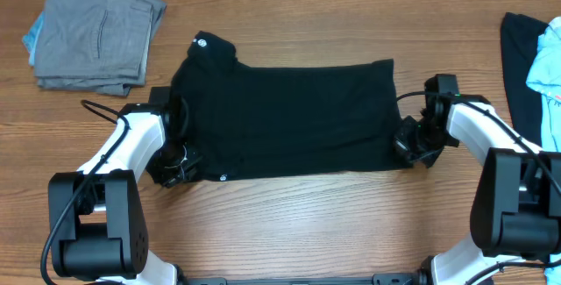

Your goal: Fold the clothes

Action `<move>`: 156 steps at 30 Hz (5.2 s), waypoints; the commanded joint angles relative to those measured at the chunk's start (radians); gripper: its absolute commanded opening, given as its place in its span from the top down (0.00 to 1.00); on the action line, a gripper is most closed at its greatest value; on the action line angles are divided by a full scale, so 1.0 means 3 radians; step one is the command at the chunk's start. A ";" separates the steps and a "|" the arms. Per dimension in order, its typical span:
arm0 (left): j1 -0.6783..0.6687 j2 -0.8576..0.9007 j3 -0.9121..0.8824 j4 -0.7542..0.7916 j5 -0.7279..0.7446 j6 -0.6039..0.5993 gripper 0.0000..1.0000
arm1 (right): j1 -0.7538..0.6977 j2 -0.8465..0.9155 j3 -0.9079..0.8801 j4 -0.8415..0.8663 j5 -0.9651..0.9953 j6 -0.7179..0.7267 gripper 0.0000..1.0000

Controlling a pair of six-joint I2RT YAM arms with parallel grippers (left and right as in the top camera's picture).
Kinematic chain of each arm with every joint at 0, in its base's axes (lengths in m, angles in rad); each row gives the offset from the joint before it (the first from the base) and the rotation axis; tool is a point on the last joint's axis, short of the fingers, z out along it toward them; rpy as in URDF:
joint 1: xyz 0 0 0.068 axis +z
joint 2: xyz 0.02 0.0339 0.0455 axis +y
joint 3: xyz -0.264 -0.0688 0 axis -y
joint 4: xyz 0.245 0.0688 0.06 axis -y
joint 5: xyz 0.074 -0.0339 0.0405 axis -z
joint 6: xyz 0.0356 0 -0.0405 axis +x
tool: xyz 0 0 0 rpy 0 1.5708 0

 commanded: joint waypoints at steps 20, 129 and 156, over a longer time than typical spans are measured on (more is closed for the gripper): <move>0.0263 0.0033 -0.0033 0.0184 -0.0285 0.0008 0.96 | -0.0340 -0.0556 -0.0507 -0.0121 0.0292 0.0214 0.96; -0.0605 0.0445 0.0682 0.0128 0.0189 -0.0238 0.66 | -0.0329 -0.1531 -0.0070 -0.0532 -0.0252 -0.0727 0.00; -0.0538 0.0425 0.1092 0.1217 0.0387 0.0266 0.00 | -0.0327 -0.1531 -0.0072 -0.0496 -0.0240 -0.0729 0.00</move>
